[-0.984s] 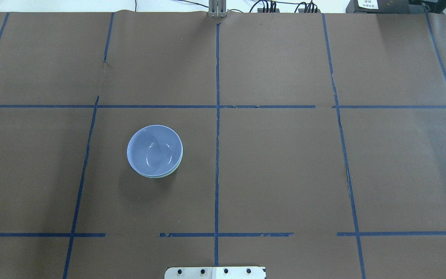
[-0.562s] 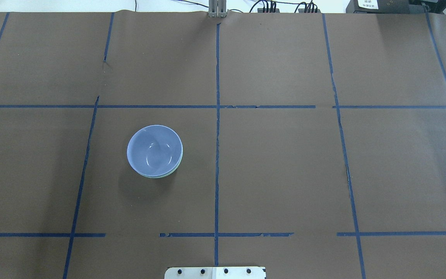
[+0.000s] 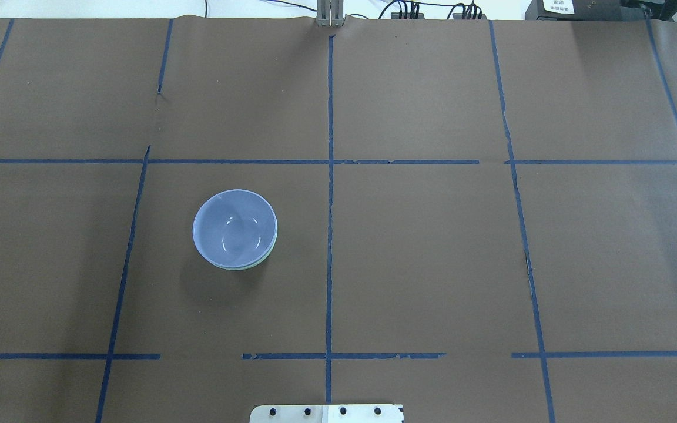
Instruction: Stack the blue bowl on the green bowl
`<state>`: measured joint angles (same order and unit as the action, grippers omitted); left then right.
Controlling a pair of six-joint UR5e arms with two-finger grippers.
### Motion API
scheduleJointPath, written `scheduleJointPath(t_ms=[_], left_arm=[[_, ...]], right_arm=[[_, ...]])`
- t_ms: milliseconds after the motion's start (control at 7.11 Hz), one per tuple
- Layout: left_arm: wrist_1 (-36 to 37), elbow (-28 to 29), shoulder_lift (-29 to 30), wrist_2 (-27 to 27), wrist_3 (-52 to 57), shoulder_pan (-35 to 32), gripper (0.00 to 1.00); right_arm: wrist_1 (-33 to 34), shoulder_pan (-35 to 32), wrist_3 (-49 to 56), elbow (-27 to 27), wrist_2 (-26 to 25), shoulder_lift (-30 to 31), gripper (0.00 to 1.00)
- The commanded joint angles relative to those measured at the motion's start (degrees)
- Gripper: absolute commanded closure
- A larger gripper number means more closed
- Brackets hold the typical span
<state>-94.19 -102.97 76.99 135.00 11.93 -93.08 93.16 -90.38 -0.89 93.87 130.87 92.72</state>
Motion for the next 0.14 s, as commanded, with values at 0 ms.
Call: scheduleJointPath(t_ms=[0], left_arm=[[0.06,-0.04,0.00,-0.09,0.02,0.00,0.00]], right_arm=[[0.00,0.03,-0.07,0.00,0.00,0.00,0.00]])
